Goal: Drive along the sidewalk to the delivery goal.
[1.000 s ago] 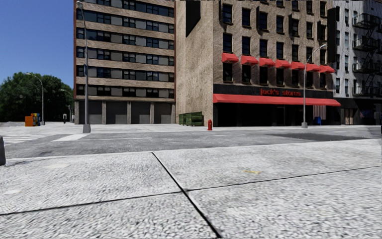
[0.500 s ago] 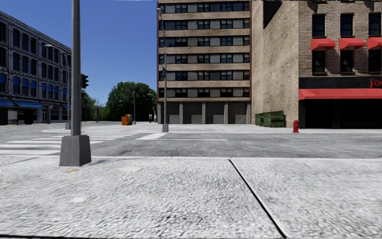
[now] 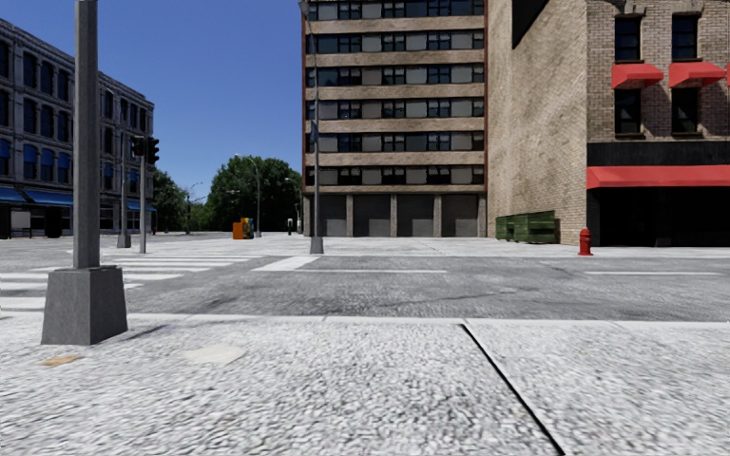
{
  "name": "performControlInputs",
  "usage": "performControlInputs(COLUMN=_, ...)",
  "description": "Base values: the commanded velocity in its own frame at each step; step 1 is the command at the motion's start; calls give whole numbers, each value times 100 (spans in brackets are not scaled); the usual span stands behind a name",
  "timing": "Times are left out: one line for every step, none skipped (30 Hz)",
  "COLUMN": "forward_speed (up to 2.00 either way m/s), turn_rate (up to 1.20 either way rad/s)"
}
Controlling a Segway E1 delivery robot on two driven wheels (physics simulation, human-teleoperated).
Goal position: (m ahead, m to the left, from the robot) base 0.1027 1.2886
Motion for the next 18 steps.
performControlInputs(forward_speed=156, turn_rate=0)
performControlInputs(forward_speed=156, turn_rate=0)
performControlInputs(forward_speed=156, turn_rate=0)
performControlInputs(forward_speed=156, turn_rate=0)
performControlInputs(forward_speed=156, turn_rate=0)
performControlInputs(forward_speed=156, turn_rate=0)
performControlInputs(forward_speed=154, turn_rate=0)
performControlInputs(forward_speed=150, turn_rate=0)
performControlInputs(forward_speed=145, turn_rate=0)
performControlInputs(forward_speed=135, turn_rate=0)
performControlInputs(forward_speed=135, turn_rate=0)
performControlInputs(forward_speed=129, turn_rate=0)
performControlInputs(forward_speed=118, turn_rate=0)
performControlInputs(forward_speed=98, turn_rate=0)
performControlInputs(forward_speed=85, turn_rate=0)
performControlInputs(forward_speed=66, turn_rate=0)
performControlInputs(forward_speed=52, turn_rate=0)
performControlInputs(forward_speed=35, turn_rate=0)
